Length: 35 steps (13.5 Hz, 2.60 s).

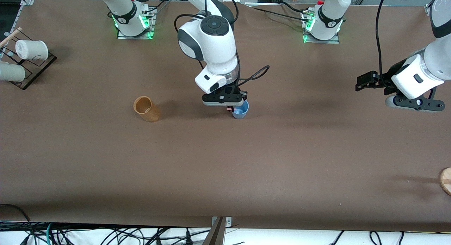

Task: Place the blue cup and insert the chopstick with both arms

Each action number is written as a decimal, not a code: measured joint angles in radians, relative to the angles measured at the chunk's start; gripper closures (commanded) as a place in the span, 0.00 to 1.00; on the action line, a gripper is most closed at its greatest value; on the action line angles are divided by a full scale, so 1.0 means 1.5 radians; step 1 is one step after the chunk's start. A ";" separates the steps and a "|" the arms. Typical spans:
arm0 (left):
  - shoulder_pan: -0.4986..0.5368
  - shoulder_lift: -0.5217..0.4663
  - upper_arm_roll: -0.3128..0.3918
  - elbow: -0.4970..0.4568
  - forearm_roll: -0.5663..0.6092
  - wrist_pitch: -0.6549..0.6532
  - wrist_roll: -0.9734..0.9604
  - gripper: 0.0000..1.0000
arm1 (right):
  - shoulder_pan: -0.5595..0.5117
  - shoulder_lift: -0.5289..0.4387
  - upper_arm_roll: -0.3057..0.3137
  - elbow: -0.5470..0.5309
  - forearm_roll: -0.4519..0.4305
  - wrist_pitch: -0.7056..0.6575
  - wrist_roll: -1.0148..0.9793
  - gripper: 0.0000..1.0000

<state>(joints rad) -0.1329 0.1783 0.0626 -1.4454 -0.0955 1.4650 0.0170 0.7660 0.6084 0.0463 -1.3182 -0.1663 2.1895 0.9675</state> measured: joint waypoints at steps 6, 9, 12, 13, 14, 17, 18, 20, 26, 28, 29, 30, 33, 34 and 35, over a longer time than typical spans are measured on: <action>0.000 0.000 0.000 0.000 0.000 0.001 0.001 0.00 | 0.013 0.014 -0.006 0.005 -0.004 -0.003 0.009 0.00; -0.001 0.000 -0.001 0.000 0.000 0.001 0.002 0.00 | 0.012 0.014 -0.009 0.025 -0.004 -0.030 0.009 0.00; -0.001 0.000 0.000 0.000 0.000 0.002 0.002 0.00 | 0.007 0.003 -0.014 0.085 -0.003 -0.133 0.006 0.00; -0.001 0.000 0.000 0.000 0.000 0.002 0.002 0.00 | -0.002 -0.003 -0.014 0.111 0.003 -0.179 -0.007 0.00; -0.001 0.000 -0.001 0.000 0.000 0.002 0.002 0.00 | -0.016 -0.010 -0.015 0.132 0.017 -0.221 -0.033 0.00; -0.001 0.000 0.000 0.000 0.000 0.002 0.002 0.00 | -0.096 -0.046 -0.017 0.159 0.079 -0.309 -0.166 0.00; -0.001 0.000 0.000 0.000 0.000 0.002 0.002 0.00 | -0.125 -0.059 -0.018 0.161 0.094 -0.329 -0.211 0.00; -0.001 0.000 0.000 0.000 0.000 0.002 0.002 0.00 | -0.174 -0.092 -0.020 0.160 0.108 -0.359 -0.271 0.00; -0.001 0.001 0.000 0.000 0.000 0.006 0.002 0.00 | -0.336 -0.290 -0.021 -0.018 0.151 -0.424 -0.457 0.00; -0.001 0.001 0.000 0.000 0.000 0.007 0.002 0.00 | -0.373 -0.341 -0.021 -0.062 0.154 -0.452 -0.505 0.00; -0.001 0.001 0.000 0.000 0.000 0.007 0.002 0.00 | -0.383 -0.354 -0.021 -0.074 0.154 -0.461 -0.520 0.00; -0.001 0.001 0.000 0.000 0.000 0.007 0.002 0.00 | -0.389 -0.362 -0.021 -0.081 0.154 -0.465 -0.532 0.00; -0.001 0.001 0.000 0.000 0.000 0.007 0.002 0.00 | -0.392 -0.361 -0.021 -0.086 0.154 -0.466 -0.550 0.00; -0.001 0.001 0.000 0.000 0.000 0.007 0.002 0.00 | -0.392 -0.359 -0.021 -0.086 0.154 -0.466 -0.551 0.00; -0.001 0.001 0.000 0.000 0.000 0.007 0.002 0.00 | -0.392 -0.358 -0.021 -0.088 0.154 -0.466 -0.551 0.00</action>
<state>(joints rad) -0.1338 0.1791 0.0621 -1.4454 -0.0955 1.4751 0.0206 0.1787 0.0720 0.0150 -1.4497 0.0645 1.4904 0.1414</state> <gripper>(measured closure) 0.000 0.000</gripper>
